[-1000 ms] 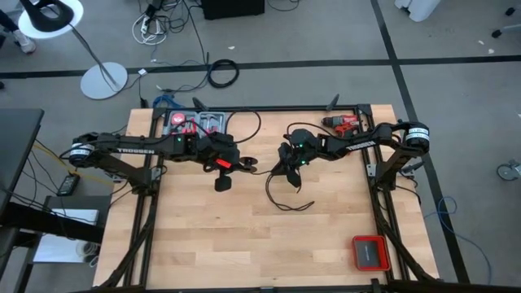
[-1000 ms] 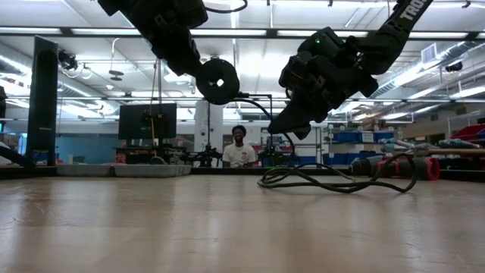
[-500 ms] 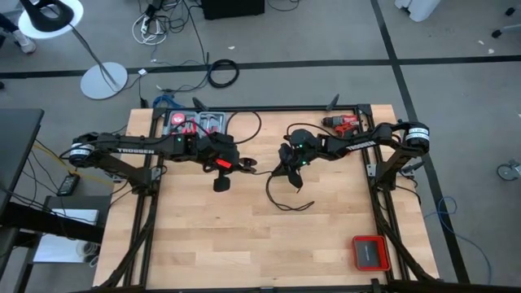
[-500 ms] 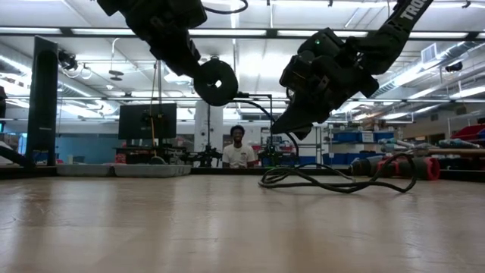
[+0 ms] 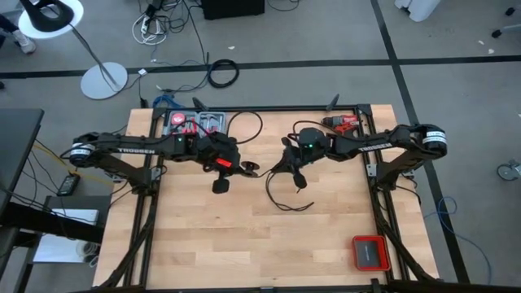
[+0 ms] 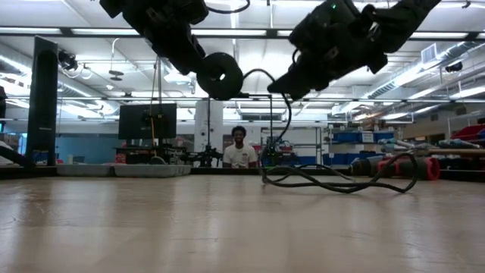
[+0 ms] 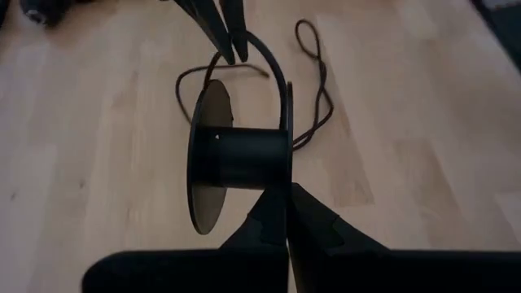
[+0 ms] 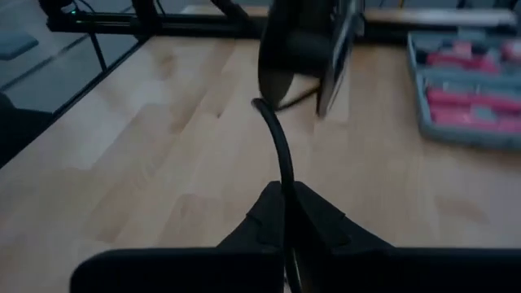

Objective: Coil cords
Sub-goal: Coil the black wire on the black spool

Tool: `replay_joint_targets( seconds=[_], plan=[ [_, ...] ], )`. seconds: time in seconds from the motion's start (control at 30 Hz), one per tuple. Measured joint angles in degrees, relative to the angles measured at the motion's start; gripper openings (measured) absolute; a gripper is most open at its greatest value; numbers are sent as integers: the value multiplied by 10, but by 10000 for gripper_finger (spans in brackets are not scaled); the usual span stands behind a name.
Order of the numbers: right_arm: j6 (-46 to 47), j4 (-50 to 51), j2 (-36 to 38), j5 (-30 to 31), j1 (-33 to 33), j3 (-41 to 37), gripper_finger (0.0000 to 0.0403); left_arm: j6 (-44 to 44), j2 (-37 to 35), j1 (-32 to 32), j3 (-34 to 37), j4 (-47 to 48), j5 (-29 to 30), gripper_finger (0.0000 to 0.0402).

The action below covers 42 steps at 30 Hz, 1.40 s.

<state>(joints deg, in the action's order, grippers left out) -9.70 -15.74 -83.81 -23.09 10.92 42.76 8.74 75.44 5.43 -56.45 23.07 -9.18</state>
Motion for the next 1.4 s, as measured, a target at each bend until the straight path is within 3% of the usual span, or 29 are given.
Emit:
replay_joint_targets(
  seconds=[0.27,0.57,1.07,1.4],
  plan=[
    [-16,-4,51,51,-22,0,5,-13,6,-27,0,-27,-21,0],
    [-4,-31,78,55,-31,4,5,-12,7,-51,5,-77,-19,0],
    [-41,23,22,51,-37,86,5,23,57,-75,6,-174,-35,0],
    [-24,-42,-31,-4,-35,87,6,90,56,-75,6,-199,-13,0]
  ],
)
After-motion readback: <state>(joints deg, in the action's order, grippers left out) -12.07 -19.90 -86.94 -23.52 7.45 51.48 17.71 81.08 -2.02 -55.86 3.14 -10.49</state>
